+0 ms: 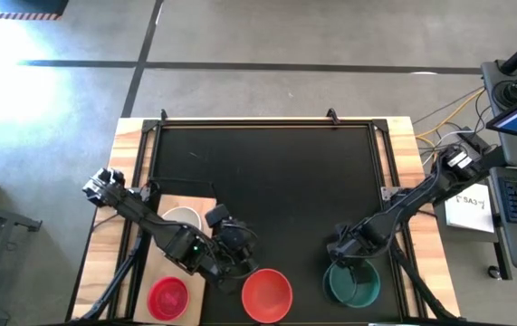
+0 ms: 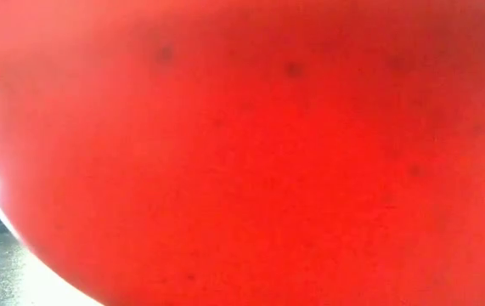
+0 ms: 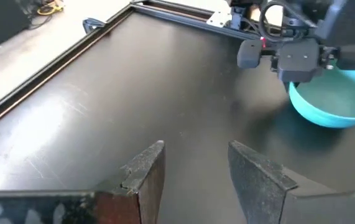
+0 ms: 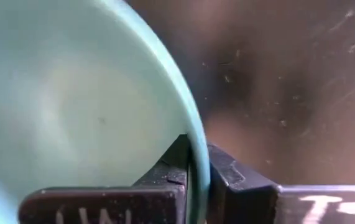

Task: Place and stack bowls onto a shelf
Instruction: Stack the green bowl on the white bowl on the shelf

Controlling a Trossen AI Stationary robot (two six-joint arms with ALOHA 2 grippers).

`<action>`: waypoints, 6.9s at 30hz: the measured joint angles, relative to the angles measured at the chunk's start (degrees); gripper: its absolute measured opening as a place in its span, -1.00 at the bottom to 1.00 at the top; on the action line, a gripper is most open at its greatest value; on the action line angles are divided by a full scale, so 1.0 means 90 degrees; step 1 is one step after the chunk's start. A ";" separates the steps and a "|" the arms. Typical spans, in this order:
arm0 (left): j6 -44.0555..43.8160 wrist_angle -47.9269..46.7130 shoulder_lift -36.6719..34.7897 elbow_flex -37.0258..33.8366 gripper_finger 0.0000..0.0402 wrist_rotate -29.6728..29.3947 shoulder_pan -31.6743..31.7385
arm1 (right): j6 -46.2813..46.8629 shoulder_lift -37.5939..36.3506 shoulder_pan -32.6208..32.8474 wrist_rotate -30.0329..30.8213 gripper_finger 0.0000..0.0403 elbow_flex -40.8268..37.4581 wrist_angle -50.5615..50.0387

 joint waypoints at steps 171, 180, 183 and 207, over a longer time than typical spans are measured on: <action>-0.3978 -0.4123 -0.2950 -0.1671 -0.94 0.3601 0.1191 | -0.1265 -0.2380 -0.4039 0.0951 0.11 -0.0410 0.1600; -0.5069 -0.4107 -0.3858 -0.3169 -0.94 0.3882 0.0571 | -0.0746 -0.2088 -0.3492 0.0320 0.11 -0.0259 0.1633; -0.5415 -0.3926 -0.4141 -0.3524 -0.94 0.3885 0.0402 | -0.0595 -0.2011 -0.3316 0.0284 0.11 -0.0213 0.1758; -0.5413 -0.3031 -0.4274 -0.4653 -0.82 0.3997 0.0037 | -0.0451 -0.1686 -0.3110 0.0282 0.11 0.0184 0.1897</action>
